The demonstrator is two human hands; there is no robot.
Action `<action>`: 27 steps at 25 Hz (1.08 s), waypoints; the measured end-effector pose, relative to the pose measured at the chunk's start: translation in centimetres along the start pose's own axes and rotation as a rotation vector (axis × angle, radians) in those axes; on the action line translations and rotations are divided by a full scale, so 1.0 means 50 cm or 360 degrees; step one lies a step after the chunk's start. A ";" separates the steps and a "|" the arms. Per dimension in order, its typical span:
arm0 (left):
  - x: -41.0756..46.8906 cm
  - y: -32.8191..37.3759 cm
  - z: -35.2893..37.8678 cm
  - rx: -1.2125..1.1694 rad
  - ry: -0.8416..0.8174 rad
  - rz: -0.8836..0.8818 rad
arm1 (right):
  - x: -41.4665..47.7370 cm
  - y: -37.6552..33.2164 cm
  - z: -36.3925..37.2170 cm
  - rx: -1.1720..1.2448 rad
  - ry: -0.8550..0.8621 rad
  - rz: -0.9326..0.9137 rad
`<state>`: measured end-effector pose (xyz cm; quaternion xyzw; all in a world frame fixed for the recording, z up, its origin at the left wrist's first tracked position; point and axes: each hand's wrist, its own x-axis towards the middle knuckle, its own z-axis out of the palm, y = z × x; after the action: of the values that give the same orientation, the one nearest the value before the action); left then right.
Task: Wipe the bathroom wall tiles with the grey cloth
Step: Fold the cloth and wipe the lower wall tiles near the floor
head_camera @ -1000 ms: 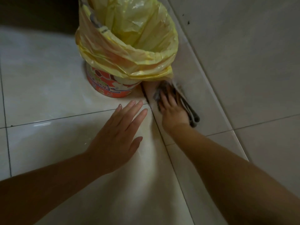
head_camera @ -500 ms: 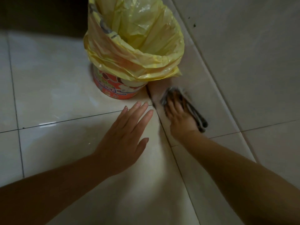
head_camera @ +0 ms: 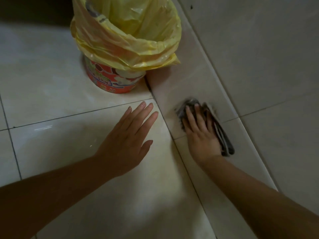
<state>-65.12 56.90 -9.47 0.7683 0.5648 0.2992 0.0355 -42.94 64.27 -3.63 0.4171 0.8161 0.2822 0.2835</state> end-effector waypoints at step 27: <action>-0.020 0.160 -0.001 0.0028 -0.0065 0.0372 | -0.487 -0.035 0.171 0.0317 0.0279 0.0269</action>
<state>-58.56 53.11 -6.72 0.8351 0.4732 0.2806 0.0052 -25.91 44.85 -5.12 0.4843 0.8236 0.2580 0.1437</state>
